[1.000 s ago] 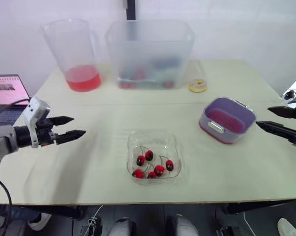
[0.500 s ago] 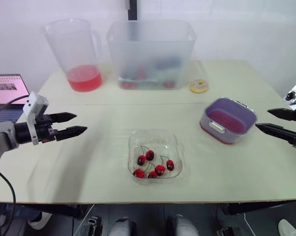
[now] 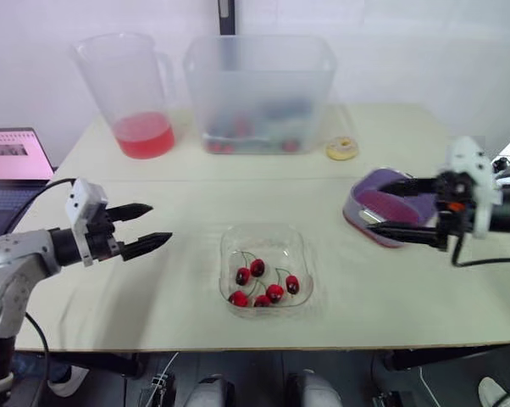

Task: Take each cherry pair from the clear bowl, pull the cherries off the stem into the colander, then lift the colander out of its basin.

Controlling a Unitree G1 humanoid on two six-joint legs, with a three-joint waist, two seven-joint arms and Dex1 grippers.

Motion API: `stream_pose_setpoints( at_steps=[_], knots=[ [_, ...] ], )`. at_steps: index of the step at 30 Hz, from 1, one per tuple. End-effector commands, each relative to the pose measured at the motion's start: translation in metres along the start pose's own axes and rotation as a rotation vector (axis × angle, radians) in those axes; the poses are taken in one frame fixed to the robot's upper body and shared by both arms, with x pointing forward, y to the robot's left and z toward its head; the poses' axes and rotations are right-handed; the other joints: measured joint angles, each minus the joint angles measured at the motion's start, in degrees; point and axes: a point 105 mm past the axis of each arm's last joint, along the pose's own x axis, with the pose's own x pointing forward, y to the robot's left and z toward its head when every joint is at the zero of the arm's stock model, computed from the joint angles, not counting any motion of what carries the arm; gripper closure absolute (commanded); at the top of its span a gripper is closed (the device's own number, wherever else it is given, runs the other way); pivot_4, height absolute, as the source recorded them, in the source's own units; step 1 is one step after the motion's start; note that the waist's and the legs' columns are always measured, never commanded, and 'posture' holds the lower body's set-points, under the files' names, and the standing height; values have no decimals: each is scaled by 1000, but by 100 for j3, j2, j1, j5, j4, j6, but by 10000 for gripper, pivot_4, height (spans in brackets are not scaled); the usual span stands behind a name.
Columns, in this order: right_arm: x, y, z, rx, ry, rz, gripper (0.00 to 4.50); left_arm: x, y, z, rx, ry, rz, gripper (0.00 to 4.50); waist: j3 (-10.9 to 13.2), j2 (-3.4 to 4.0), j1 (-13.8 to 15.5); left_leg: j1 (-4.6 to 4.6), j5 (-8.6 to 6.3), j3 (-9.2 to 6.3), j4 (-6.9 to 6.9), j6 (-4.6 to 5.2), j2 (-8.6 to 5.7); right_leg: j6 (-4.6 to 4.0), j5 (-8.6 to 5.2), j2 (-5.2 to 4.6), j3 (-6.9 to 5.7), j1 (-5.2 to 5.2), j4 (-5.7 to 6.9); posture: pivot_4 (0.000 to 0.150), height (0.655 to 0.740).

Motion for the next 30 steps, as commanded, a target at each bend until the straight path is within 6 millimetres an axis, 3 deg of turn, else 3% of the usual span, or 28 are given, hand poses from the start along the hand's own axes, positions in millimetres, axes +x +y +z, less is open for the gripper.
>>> stream_pose_setpoints(
  at_steps=[1, 3, 5, 8, 11, 14, 15, 17, 20, 30],
  knots=[
    [38, 12, 22, -46, 47, 102, 576, -6, 2, 6, 48, -35, 18, 0, 0, 0, -33, 0, 0, -1, 1, 0, 1, 0, 0, 0, 0, -1, 0, 1500, 6863],
    [60, 18, 34, -91, 57, 157, 576, -5, 1, 10, 50, -83, 27, 0, 0, -2, -31, -7, 1, -2, 1, -2, 2, -3, 2, 1, 0, -9, 1, 1500, 6863],
    [88, 32, 36, -183, 117, 225, 576, -5, -13, 10, -57, -86, -71, 0, -1, -5, -7, -15, 1, -5, -1, -2, 1, -3, 2, 2, -3, -14, -1, 1500, 6863],
    [109, 45, 39, -203, 133, 275, 576, -6, -18, 13, -108, -104, -102, 0, -2, -8, -6, -24, 1, -3, 0, -1, -5, -3, 2, 1, -3, -22, -2, 1500, 6863],
    [133, 52, 18, -222, 228, 259, 576, -7, -26, 17, -87, -121, -113, 0, -4, -11, 6, -27, 0, -7, 13, -1, -7, -3, 2, 1, -5, -18, 1, 1500, 6863],
    [144, 49, 10, -178, 258, 221, 576, -8, -27, 17, -67, -109, -90, 0, -4, -11, 1, -26, 0, -8, 21, 0, -7, -4, 3, 1, -5, -15, 6, 1500, 6863],
    [147, 49, 9, -133, 258, 214, 3057, -8, -26, 16, -50, -98, -77, 0, -4, -11, -15, -26, 1, -8, 21, 0, -7, -4, 3, 1, -5, -16, 9, 1500, 6863],
    [152, 55, 5, -84, 269, 223, 9082, -8, -25, 19, -32, -114, -56, 0, -4, -11, -31, -23, 1, -7, 20, -1, -6, -4, 3, 2, -5, -15, 11, 1500, 6863],
    [161, 61, -11, -63, 316, 214, 24168, -8, -27, 26, 26, -145, -55, 0, -4, -11, -32, -23, 0, -8, 19, -1, -5, -4, 3, 3, -7, -16, 11, 1500, 6863],
    [167, 54, -28, -23, 375, 155, 24168, -7, -27, 20, 46, -123, -64, 0, -4, -11, -64, -23, 0, -7, 18, 0, -7, -4, 3, 4, -7, -16, 11, 1500, 6863]
  ],
)
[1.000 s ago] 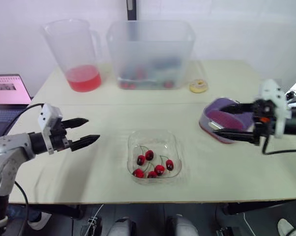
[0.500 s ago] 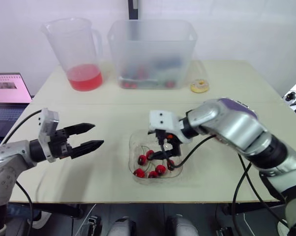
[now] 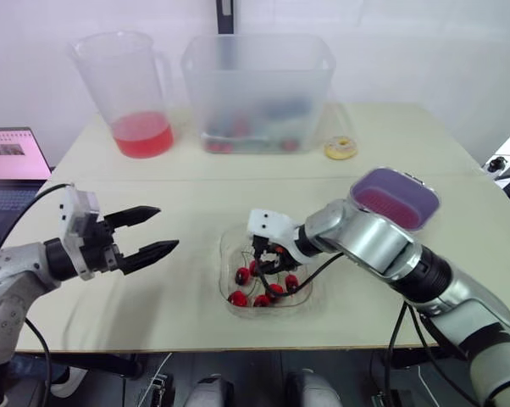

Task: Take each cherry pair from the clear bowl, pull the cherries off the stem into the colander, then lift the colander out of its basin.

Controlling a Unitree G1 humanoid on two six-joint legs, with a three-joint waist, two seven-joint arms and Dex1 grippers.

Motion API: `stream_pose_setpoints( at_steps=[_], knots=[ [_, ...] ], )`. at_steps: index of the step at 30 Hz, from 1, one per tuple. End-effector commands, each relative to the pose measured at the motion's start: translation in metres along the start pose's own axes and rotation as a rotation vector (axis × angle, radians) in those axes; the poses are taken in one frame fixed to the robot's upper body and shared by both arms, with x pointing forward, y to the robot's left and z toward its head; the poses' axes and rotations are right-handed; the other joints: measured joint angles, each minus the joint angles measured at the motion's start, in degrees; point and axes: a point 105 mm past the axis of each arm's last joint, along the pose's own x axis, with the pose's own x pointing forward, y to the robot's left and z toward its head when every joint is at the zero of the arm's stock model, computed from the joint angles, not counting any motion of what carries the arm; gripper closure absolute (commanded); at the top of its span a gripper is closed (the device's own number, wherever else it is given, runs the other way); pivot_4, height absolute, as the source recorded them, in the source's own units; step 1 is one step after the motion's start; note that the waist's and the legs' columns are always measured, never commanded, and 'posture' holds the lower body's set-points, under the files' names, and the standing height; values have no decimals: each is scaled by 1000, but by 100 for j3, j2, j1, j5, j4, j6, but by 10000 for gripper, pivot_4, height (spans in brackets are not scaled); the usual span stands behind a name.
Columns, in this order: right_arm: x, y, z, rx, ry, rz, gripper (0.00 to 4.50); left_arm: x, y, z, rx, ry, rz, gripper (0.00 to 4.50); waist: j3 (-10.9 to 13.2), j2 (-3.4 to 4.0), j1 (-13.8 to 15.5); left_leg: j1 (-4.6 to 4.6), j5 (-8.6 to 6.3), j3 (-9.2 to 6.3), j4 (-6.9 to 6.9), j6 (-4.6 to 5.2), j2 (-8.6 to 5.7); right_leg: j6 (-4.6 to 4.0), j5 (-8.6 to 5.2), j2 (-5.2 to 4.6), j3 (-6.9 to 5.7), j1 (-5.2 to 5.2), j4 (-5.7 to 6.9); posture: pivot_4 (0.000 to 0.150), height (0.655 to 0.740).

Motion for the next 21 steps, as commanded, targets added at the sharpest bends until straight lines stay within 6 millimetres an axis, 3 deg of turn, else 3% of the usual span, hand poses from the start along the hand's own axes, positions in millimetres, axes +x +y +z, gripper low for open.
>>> stream_pose_setpoints(
  at_steps=[1, 9, 21],
  knots=[
    [1, 0, 4, -12, -13, -15, 24168, 0, 1, 8, 47, -4, -5, 0, 0, 0, -14, 0, 0, 0, -1, 0, 0, 0, 0, 0, 0, 0, 0, 1500, 6863],
    [12, 10, 0, -8, -30, 23, 24168, 2, -1, 12, -12, -50, -33, 0, -5, -8, -69, 5, 0, -1, -6, 0, 1, 0, 0, 2, 0, 2, 0, 1500, 6863],
    [13, 20, 11, 18, -84, 81, 24168, 7, -2, 8, -20, -22, -56, 0, -9, -13, -81, 11, 0, -1, -10, 0, 4, 0, 0, 4, 0, 4, 0, 1500, 6863]
  ],
)
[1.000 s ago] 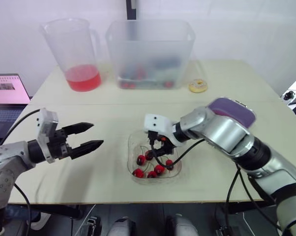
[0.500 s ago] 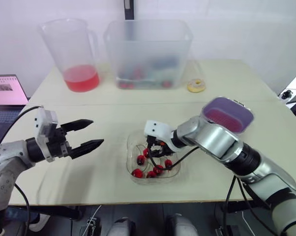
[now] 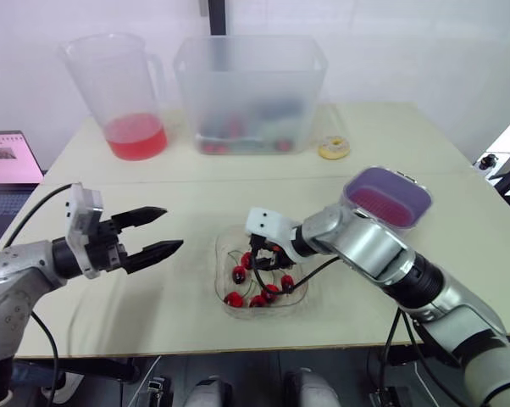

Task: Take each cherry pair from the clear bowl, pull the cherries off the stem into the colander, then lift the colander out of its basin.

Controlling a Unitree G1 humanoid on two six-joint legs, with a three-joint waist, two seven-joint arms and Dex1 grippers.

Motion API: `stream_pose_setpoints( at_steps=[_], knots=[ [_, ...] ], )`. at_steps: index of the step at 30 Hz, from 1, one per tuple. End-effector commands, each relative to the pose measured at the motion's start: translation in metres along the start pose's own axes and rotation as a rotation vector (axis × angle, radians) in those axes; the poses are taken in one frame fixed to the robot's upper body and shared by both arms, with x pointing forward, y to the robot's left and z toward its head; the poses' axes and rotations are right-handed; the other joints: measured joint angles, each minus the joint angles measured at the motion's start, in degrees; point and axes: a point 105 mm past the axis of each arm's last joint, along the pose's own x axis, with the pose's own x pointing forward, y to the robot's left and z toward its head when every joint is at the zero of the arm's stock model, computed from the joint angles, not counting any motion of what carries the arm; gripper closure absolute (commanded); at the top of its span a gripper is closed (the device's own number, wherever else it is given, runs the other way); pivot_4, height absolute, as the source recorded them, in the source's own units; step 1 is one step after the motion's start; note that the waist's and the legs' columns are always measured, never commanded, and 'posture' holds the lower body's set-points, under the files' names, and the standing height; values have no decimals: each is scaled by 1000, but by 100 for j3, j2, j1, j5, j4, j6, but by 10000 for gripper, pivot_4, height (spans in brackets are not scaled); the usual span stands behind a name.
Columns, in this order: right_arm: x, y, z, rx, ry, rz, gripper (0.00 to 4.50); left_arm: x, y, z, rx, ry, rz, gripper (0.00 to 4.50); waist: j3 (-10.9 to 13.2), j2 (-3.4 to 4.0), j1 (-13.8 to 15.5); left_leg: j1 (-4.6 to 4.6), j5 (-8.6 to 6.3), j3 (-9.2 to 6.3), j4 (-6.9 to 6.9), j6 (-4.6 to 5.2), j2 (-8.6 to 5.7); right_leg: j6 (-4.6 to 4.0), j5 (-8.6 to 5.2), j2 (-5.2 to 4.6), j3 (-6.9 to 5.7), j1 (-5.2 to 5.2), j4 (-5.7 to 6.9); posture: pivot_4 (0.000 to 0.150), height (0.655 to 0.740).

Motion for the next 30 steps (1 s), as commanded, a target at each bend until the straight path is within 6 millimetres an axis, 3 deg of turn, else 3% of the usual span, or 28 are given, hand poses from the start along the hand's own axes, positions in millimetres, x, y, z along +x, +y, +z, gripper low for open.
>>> stream_pose_setpoints(
  at_steps=[1, 4, 7, 17, 27, 30],
  knots=[
    [4, 14, 6, 11, -26, 70, 24168, 1, 0, 8, 35, 0, -9, 0, 1, 2, 1, 0, 0, 0, -1, 0, 0, 0, 0, 0, 0, 0, 0, 1500, 6863],
    [4, 12, 13, 26, -39, 57, 16487, 1, 0, 7, 37, 4, -11, 0, 2, 3, 7, -3, 0, 2, 0, 0, -1, 0, 0, -2, 1, -3, 0, 1500, 6863],
    [8, 10, 13, 28, -31, 33, 3129, 2, 0, 6, 38, 20, -18, 0, 2, 3, 22, -3, 0, 1, 0, 0, -3, 0, 0, -3, 1, -2, 0, 1500, 6863],
    [17, 5, 14, 47, -40, 1, 3129, 4, 4, 9, 34, 25, -24, 0, 2, 3, 9, -3, 0, 1, -1, 0, -3, 0, 0, -2, 1, -3, -1, 1500, 6863],
    [20, 17, 17, 14, -49, 51, 3129, 10, 2, 7, 24, 21, -30, 0, 2, 3, 10, -3, 0, 1, -1, 0, -3, 0, 0, -2, 1, -3, -1, 1500, 6863],
    [21, 20, 13, 13, -40, 60, 12737, 13, -2, 4, 12, 38, -55, 0, 2, 3, 11, -3, 0, 1, -1, 0, -4, 0, 0, -2, 1, -3, -1, 1500, 6863]
  ],
)
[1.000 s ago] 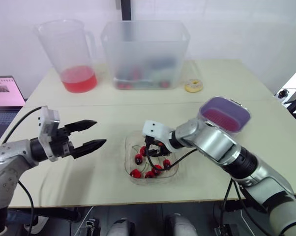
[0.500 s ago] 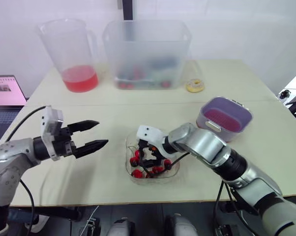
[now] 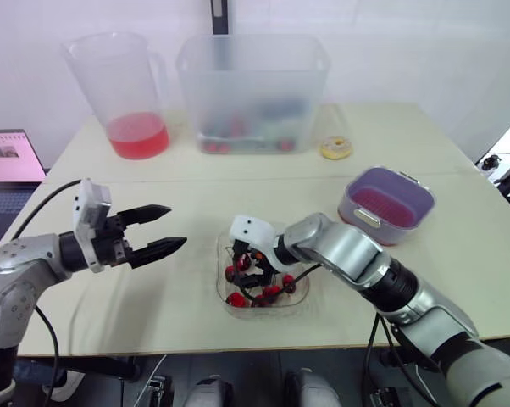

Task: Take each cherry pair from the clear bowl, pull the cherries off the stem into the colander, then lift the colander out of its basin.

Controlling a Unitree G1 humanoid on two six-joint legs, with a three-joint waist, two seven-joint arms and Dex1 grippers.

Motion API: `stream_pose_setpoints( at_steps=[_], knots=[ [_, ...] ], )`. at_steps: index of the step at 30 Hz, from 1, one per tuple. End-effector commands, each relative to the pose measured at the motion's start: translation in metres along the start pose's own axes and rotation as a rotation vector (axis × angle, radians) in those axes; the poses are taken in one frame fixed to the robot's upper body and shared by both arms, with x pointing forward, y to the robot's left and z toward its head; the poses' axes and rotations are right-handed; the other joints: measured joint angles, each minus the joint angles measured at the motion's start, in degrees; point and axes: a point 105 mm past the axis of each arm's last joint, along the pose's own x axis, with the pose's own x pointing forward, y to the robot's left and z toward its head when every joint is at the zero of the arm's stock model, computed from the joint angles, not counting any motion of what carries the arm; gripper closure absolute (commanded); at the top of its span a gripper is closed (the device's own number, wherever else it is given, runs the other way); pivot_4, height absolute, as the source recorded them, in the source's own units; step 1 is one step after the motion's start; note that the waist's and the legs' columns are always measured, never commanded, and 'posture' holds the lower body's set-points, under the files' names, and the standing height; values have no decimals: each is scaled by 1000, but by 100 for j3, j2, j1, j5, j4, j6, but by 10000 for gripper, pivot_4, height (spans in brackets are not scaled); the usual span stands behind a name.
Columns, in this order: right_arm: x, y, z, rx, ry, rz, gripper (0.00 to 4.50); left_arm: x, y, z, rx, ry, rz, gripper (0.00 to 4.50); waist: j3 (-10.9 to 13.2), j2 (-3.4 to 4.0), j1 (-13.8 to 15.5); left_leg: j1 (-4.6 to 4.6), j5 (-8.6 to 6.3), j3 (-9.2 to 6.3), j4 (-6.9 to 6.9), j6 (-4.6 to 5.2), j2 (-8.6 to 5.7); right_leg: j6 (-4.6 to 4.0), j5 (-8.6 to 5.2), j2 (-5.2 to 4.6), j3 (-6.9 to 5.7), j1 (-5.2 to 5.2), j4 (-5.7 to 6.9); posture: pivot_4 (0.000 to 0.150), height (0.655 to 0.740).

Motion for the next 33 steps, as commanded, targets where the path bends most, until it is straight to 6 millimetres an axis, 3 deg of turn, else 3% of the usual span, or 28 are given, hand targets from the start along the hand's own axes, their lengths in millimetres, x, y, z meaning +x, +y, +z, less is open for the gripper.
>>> stream_pose_setpoints(
  at_steps=[1, 2, 14, 17, 25, 30, 33],
  knots=[
    [-2, 7, 5, -34, -24, 18, 16435, 5, -6, 5, 21, 9, -34, 0, 0, 0, -3, 0, 0, 0, 0, 0, 0, 0, 0, 0, 0, 0, 0, 1500, 6863],
    [-3, 8, 2, -35, -14, 21, 21423, 4, -5, 7, 22, 3, -28, 0, 0, 0, -5, 0, 0, 0, 0, 0, 0, 0, 0, 0, 0, 0, 0, 1500, 6863],
    [-9, 5, -4, -35, 2, 7, 21423, 5, -3, 9, 16, 5, -26, 0, 0, 0, 2, 0, 0, 0, -1, 0, 0, 0, 0, 0, 0, 0, -1, 1500, 6863],
    [-10, 6, -2, -41, -9, 11, 29414, 5, -4, 8, 16, 6, -28, 0, 0, 0, -2, 0, 0, 0, -1, 0, 0, 0, 0, 0, 0, 0, -1, 1500, 6863],
    [-7, 6, -5, -53, -3, 12, 29414, 7, -4, 7, 19, -1, -25, 0, 0, 0, 0, 0, 0, 0, -1, 0, 0, 0, 0, 0, 0, -1, -2, 1500, 6863],
    [-30, -11, 10, -121, -66, -64, 29414, 7, -2, 10, 9, -33, -9, 0, 0, 0, 9, -1, 0, 0, -1, 0, -1, 0, 0, -1, 0, 0, -2, 1500, 6863],
    [-43, -10, 13, -155, -87, -66, 29414, 8, 1, 15, 0, -65, -8, 0, 1, -1, 10, -1, 0, 0, -1, 0, -1, 0, 0, -1, 0, 0, -2, 1500, 6863]
  ],
)
